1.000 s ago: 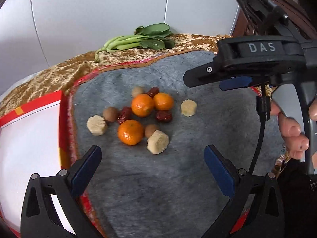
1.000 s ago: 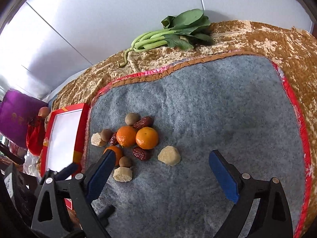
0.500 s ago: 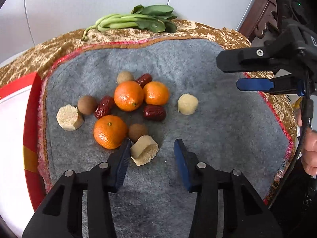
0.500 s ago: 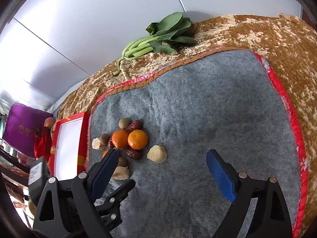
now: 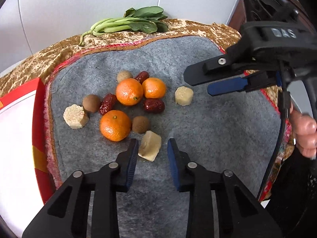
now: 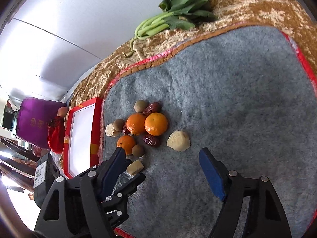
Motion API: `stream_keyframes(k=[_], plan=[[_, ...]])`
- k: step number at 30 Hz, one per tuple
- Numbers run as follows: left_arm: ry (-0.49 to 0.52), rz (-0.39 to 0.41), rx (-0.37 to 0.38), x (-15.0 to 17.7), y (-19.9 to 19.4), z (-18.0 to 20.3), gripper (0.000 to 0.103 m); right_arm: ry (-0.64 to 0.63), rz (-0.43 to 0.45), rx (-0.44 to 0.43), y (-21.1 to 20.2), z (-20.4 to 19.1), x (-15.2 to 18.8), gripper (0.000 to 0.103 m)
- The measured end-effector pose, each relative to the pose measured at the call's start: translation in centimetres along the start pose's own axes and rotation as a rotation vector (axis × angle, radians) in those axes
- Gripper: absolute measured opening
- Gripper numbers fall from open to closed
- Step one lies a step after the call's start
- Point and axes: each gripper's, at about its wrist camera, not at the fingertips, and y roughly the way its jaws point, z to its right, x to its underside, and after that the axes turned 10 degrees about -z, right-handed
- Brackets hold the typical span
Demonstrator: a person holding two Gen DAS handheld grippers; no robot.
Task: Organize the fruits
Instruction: 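Reach the left tool to the pale cube and close on it, then carry the pale cube with the left tool while the right tool carries a pale lump to the tray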
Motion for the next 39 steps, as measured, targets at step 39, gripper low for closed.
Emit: stream_keyframes(k=[39], plan=[[-0.383, 0.129, -0.267, 7.2, -10.6, -10.7, 0.014, -0.39, -0.059, -0.108, 7.8, -15.4, 1.2, 0.028]])
